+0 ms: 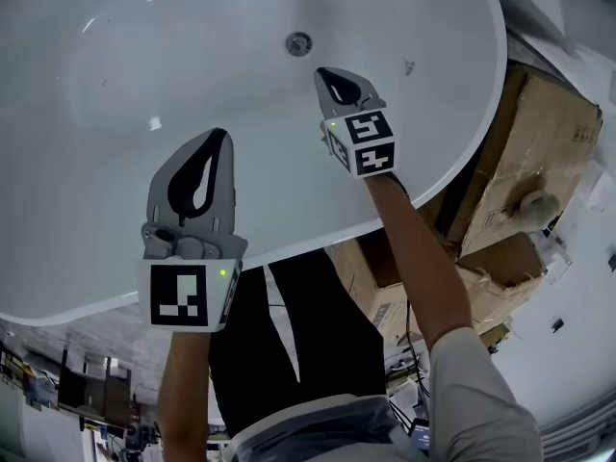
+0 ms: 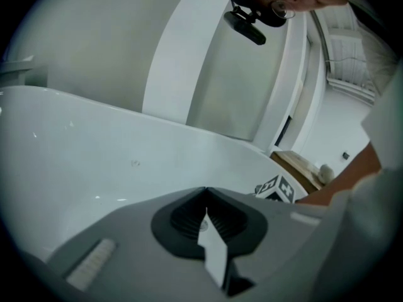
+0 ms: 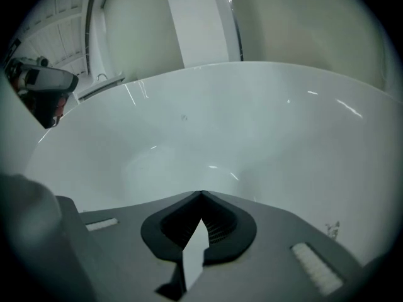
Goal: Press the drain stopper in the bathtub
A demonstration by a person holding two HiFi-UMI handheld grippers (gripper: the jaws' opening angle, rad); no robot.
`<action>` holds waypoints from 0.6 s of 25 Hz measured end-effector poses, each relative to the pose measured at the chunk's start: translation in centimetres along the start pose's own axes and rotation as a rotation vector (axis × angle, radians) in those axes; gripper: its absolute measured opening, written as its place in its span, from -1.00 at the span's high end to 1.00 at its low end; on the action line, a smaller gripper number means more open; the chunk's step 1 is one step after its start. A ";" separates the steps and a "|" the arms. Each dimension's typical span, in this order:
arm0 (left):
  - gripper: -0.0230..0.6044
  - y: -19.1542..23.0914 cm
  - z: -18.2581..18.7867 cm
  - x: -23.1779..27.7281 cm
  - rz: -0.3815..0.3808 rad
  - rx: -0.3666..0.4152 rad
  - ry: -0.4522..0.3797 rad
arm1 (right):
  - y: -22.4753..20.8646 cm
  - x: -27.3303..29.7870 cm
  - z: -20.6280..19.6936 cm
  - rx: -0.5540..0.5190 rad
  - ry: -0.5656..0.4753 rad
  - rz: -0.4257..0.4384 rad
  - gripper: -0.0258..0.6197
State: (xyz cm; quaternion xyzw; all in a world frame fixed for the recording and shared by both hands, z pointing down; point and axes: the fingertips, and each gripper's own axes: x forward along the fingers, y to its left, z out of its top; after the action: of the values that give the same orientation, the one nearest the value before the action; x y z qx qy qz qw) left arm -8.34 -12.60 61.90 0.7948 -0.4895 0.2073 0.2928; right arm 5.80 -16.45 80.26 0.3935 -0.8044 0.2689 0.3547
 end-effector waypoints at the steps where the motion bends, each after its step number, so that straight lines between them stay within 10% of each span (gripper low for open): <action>1: 0.93 0.0 -0.3 0.1 -0.004 -0.005 0.010 | 0.0 0.6 -0.5 0.001 0.009 0.001 0.94; 15: 0.93 1.4 -4.5 3.4 -0.020 -0.001 0.045 | -2.7 8.9 -6.5 0.040 0.101 -0.032 0.94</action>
State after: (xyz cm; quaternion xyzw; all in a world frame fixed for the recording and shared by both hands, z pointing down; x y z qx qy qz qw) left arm -8.30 -12.34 67.71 0.7948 -0.4747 0.2218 0.3062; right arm 6.46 -17.24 91.58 0.3990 -0.7736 0.2989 0.3912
